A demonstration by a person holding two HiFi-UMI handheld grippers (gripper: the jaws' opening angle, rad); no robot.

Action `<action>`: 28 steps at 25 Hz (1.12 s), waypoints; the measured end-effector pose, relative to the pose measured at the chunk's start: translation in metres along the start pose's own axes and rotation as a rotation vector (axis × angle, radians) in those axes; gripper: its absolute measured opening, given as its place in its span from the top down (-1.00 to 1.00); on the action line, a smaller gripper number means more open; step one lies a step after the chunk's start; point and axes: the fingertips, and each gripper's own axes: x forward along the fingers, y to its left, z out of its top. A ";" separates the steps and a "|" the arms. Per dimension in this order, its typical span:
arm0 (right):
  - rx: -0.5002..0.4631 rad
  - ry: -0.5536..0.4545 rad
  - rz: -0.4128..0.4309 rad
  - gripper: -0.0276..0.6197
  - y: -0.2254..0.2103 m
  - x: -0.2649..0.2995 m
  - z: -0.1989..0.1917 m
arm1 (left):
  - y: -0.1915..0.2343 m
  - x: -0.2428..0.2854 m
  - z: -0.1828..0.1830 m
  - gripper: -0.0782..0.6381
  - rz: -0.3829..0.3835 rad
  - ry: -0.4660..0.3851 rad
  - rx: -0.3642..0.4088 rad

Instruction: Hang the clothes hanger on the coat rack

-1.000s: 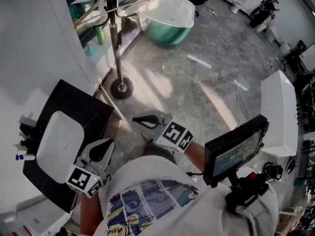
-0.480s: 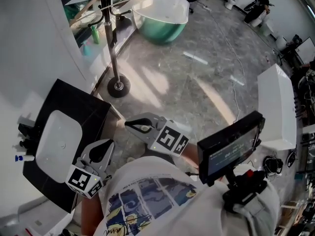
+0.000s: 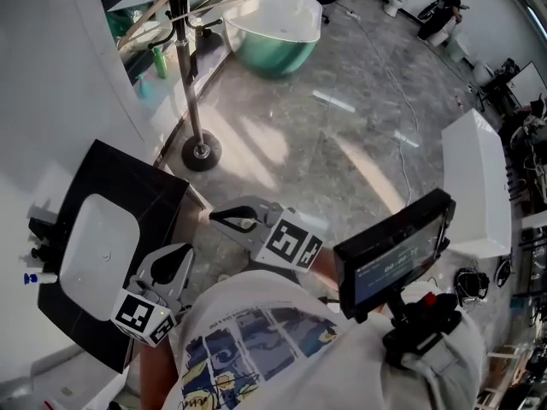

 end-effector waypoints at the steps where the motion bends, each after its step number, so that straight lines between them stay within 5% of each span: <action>1: 0.000 0.002 0.001 0.91 0.000 0.000 0.000 | 0.000 0.000 0.000 0.76 0.000 -0.001 0.000; 28: 0.002 0.009 -0.008 0.91 -0.010 -0.005 -0.010 | 0.001 0.016 -0.005 0.76 -0.011 0.019 -0.006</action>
